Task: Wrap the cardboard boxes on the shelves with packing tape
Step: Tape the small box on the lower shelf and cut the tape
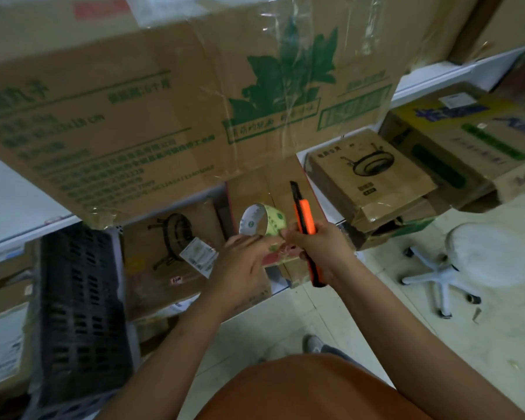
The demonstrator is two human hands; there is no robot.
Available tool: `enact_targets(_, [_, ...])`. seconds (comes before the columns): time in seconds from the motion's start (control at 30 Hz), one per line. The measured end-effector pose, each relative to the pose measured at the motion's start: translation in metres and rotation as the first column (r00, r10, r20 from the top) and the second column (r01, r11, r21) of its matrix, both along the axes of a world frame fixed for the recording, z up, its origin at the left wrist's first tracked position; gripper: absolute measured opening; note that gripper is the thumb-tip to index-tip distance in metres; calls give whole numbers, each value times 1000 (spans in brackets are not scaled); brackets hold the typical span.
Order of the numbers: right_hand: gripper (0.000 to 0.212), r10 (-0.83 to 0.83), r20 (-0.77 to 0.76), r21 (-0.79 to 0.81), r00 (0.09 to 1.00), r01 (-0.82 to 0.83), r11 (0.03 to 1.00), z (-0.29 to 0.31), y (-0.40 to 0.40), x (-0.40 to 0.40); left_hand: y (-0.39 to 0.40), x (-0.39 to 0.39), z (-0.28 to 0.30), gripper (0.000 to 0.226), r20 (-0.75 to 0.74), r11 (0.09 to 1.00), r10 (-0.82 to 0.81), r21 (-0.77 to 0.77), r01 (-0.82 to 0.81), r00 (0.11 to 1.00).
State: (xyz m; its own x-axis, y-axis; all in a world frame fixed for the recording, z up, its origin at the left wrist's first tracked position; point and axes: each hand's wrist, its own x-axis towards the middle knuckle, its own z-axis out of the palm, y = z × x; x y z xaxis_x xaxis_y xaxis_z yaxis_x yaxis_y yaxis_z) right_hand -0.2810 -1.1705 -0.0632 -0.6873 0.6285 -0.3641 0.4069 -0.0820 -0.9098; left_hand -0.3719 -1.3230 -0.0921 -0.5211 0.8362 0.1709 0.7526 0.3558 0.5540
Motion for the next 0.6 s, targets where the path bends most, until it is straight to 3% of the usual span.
enact_targets(0.13, [10,-95,-193,-100,977,76,992,-6,-6,2,3,2,-5,32,412,990,107,37,-134,905])
enact_targets(0.23, [4,-37,-289,-145,957,-5,989,-10,-6,7,7,2,0,31,586,982,134,32,-188,799])
enact_targets(0.37, [14,-29,-266,-321,964,-60,945,-9,1,7,18,-1,3,28,626,990,132,-45,-133,769])
enact_targets(0.6, [29,72,-72,-46,995,-75,996,-16,23,5,38,5,5,27,650,997,75,-69,-41,757])
